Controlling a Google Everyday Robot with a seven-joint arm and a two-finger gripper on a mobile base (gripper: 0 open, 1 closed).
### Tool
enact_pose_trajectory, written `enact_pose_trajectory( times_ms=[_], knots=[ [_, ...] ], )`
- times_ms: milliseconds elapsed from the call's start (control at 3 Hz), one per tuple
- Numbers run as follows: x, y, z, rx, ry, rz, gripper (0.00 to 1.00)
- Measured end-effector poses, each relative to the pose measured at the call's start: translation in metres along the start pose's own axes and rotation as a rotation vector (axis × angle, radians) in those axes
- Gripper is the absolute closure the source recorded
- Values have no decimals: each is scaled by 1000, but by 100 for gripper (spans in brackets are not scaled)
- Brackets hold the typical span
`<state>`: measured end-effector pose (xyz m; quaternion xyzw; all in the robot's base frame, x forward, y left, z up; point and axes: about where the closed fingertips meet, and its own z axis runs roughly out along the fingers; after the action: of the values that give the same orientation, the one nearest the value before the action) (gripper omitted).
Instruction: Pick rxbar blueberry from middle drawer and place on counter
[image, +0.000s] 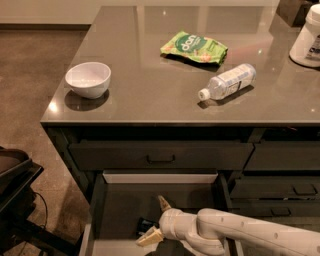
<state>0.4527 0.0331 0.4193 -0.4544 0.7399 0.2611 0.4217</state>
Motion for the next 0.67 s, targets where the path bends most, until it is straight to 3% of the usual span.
enact_pose_trajectory(
  times_ms=[333, 667],
  knots=[
    [5, -2, 4, -8, 34, 0, 0],
    [31, -3, 11, -27, 97, -24, 0]
  ],
)
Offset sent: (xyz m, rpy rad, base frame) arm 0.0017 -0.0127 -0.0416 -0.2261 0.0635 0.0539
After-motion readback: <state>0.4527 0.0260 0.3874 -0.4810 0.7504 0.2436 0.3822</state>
